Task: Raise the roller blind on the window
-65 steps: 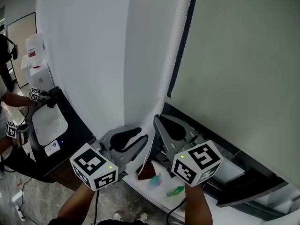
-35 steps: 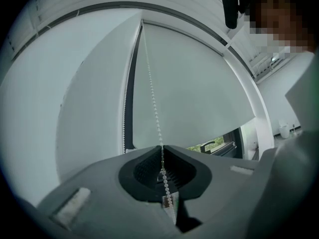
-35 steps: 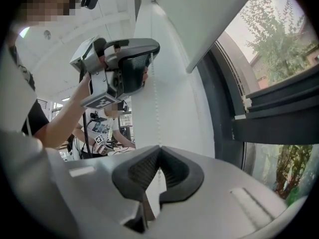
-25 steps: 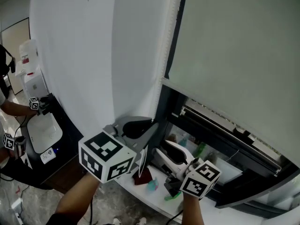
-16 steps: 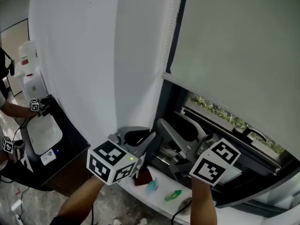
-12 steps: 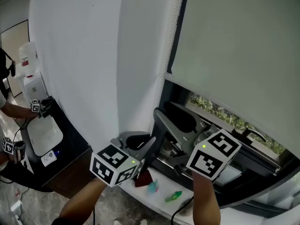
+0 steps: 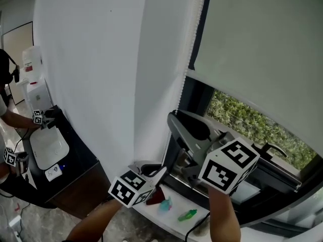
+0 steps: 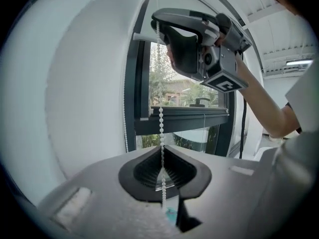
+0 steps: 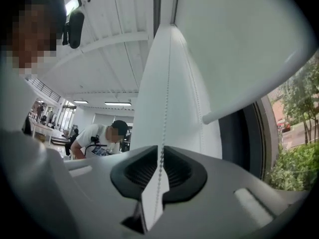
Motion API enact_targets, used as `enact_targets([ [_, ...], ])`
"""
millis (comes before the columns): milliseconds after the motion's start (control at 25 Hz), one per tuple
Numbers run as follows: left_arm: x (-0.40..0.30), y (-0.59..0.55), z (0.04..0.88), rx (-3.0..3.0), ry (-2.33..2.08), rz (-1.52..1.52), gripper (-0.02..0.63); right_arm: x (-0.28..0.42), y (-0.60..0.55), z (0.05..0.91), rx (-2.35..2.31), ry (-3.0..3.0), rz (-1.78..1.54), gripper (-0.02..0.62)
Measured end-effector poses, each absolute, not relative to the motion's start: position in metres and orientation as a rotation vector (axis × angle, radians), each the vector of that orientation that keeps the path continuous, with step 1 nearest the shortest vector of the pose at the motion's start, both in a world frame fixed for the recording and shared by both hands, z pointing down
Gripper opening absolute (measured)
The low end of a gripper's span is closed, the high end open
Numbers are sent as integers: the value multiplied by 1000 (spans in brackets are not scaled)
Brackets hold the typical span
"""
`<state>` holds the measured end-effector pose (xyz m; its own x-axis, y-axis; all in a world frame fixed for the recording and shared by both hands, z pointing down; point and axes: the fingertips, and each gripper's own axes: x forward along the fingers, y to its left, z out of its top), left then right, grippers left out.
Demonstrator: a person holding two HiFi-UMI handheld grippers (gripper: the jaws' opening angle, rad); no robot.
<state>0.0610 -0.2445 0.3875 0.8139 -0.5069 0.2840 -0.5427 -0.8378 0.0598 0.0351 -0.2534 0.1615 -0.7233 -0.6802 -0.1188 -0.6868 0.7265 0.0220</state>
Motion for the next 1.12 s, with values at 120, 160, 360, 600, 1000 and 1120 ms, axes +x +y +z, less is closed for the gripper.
enact_targets([
  [120, 56, -244, 395, 2832, -828, 355, 21, 36, -253, 163, -1141, 2814, 106, 21],
  [160, 56, -244, 396, 2831, -830, 353, 21, 36, -253, 164, -1132, 2814, 103, 20],
  [360, 58, -241, 395, 2858, -850, 382, 23, 36, -252, 164, -1144, 2804, 135, 11],
  [600, 49, -231, 389, 2863, -825, 307, 28, 35, -254, 168, -1236, 2801, 215, 9],
  [1000, 33, -216, 266, 2949, -828, -114, 112, 58, -246, 195, -1253, 2764, 107, 9],
  [1120, 31, -222, 226, 2957, -842, -211, 112, 57, -246, 217, -1252, 2789, 71, 9],
])
